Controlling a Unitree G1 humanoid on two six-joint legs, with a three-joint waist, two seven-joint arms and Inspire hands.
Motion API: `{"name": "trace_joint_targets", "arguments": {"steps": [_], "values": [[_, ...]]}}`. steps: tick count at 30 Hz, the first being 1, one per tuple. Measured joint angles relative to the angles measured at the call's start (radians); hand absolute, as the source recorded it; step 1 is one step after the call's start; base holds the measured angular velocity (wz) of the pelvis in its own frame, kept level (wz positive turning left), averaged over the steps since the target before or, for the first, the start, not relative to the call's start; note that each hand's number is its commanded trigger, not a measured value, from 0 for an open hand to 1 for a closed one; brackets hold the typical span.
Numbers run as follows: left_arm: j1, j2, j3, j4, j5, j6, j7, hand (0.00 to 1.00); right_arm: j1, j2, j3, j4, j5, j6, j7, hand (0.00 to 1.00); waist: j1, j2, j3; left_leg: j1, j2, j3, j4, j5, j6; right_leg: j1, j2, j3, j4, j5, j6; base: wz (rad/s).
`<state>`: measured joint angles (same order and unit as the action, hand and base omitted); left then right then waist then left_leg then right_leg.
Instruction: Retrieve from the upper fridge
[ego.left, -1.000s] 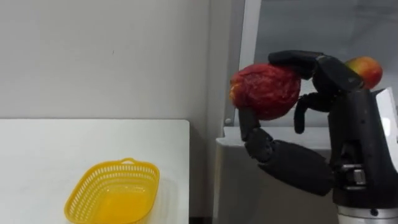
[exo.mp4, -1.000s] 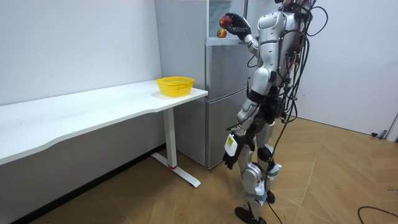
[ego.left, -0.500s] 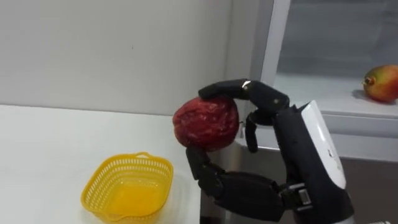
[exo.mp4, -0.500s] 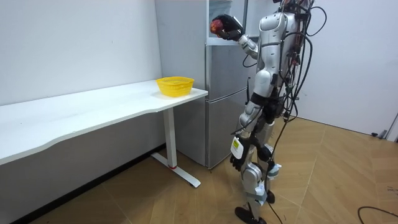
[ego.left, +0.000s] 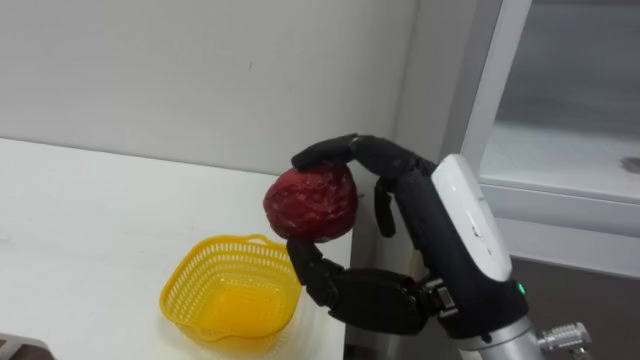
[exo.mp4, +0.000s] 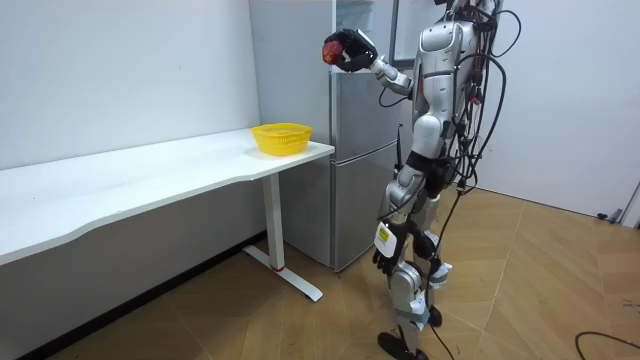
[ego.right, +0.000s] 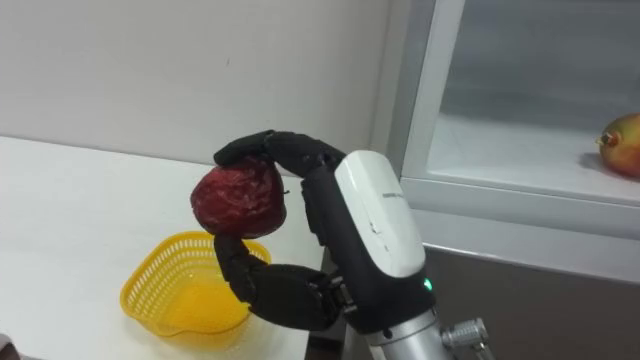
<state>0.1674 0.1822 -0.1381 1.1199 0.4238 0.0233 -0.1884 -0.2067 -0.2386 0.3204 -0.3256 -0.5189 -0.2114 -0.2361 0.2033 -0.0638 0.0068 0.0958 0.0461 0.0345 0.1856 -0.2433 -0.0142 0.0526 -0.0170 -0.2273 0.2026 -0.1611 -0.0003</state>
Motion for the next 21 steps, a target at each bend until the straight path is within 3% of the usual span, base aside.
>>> {"name": "trace_joint_targets", "arguments": {"steps": [8, 21], "values": [[0.003, 0.011, 0.017, 0.0, 0.001, 0.015, -0.01, 0.0, -0.099, 0.003, 0.008, 0.151, 0.0, 0.039, -0.002, 1.0, 0.028, -0.018, 0.0081, -0.004, -0.001, -0.038, 0.004, 0.0, 0.0, 0.015, -0.002, -0.029, -0.002, 0.0, 0.0, 0.13], [0.02, 0.018, 0.022, -0.002, 0.008, 0.023, -0.017, 0.0, -0.126, 0.004, 0.014, 0.363, 0.002, 0.04, -0.024, 1.0, 0.104, -0.037, 0.0039, -0.001, -0.009, -0.069, 0.014, 0.001, 0.001, 0.04, -0.009, -0.054, -0.018, -0.003, 0.005, 0.07]]}}
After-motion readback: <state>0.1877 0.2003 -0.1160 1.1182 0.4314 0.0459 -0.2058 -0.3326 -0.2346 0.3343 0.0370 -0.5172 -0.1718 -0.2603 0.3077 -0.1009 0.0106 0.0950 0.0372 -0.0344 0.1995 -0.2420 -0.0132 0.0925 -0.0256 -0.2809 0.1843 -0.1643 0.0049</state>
